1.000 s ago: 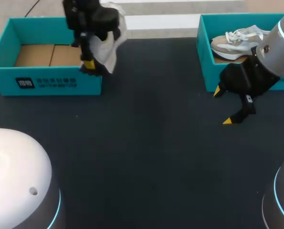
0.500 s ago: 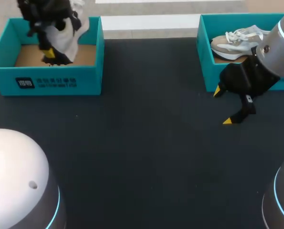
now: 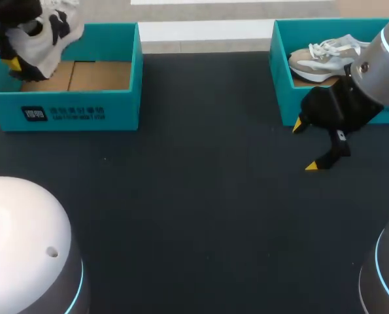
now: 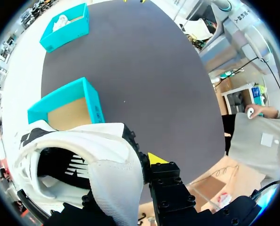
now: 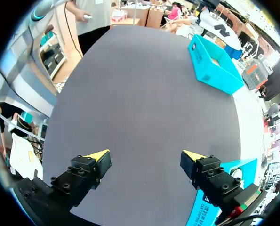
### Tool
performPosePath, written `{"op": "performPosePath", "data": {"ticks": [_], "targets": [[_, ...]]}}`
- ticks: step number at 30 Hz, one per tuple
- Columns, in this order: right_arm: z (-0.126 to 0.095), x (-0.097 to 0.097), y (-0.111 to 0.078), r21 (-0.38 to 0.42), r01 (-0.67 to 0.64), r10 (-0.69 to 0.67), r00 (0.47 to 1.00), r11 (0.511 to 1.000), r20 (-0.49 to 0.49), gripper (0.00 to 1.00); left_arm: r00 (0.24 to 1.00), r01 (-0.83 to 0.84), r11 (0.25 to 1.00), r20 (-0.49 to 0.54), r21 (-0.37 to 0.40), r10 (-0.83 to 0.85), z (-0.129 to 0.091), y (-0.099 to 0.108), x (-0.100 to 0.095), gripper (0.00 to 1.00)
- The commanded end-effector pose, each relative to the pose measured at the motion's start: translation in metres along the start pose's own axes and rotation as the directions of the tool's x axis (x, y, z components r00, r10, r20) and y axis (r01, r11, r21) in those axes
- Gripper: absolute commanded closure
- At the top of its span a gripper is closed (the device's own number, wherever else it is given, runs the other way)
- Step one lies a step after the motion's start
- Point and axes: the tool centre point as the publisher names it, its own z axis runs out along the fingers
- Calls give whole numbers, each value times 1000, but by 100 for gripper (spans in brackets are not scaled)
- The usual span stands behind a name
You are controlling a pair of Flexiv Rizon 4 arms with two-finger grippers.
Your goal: Take the shoe out of the shoebox, open the shoe tongue, remove and reinsert the insole, then place the shoe into the shoebox
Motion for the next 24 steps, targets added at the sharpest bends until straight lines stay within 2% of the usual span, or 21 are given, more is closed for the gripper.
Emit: {"op": "performPosePath", "data": {"ticks": [1,22,23,24], "targets": [[1,0,1,4,0,0,1000,1000,1,0,999,30,999,16,41,-31,-6,34,7,100],[1,0,1,4,0,0,1000,1000,1,0,999,30,999,16,41,-31,-6,34,7,100],[1,0,1,4,0,0,1000,1000,1,0,1000,19,1000,21,13,-19,-6,34,5,100],[1,0,1,4,0,0,1000,1000,1,0,999,50,999,14,17,-51,-5,37,-1,100]]}}
